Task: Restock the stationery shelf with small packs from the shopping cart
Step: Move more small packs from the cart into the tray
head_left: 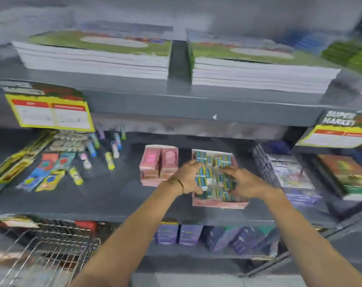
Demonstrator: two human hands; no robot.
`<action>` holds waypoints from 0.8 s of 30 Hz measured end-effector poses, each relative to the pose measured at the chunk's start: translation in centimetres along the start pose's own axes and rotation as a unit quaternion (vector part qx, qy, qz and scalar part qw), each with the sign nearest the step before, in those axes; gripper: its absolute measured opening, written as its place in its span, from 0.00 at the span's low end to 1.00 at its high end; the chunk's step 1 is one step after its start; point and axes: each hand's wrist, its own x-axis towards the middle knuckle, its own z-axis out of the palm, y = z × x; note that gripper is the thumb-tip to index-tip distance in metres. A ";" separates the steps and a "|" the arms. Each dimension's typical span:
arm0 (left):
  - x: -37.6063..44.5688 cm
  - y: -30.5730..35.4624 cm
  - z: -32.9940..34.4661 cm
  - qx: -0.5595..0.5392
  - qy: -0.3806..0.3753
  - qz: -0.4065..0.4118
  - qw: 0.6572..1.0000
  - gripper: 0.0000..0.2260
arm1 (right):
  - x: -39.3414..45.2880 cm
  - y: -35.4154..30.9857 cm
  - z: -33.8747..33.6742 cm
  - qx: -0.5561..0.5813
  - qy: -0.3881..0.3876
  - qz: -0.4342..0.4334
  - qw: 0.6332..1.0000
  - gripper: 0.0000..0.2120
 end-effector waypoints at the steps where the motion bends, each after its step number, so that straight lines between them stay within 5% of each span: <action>1: 0.5 0.3 0.3 0.012 -0.007 0.003 1.000 0.40 | 0.2 0.4 0.2 0.010 -0.013 0.008 1.000 0.36; 9: 1.4 0.3 1.5 0.173 -0.062 0.019 0.983 0.31 | 1.5 1.7 2.1 0.010 -0.055 0.020 0.998 0.27; 15: 1.2 0.2 2.3 0.169 -0.059 0.039 0.983 0.24 | 1.1 1.6 2.2 0.007 -0.050 0.050 0.997 0.24; 19: 0.9 0.2 2.4 0.159 -0.041 0.045 0.985 0.22 | 0.8 1.0 2.9 0.026 0.038 0.100 0.994 0.23; 24: 0.9 0.1 2.8 0.165 -0.041 0.052 0.984 0.20 | 0.9 -0.4 4.2 0.025 0.027 0.151 0.988 0.16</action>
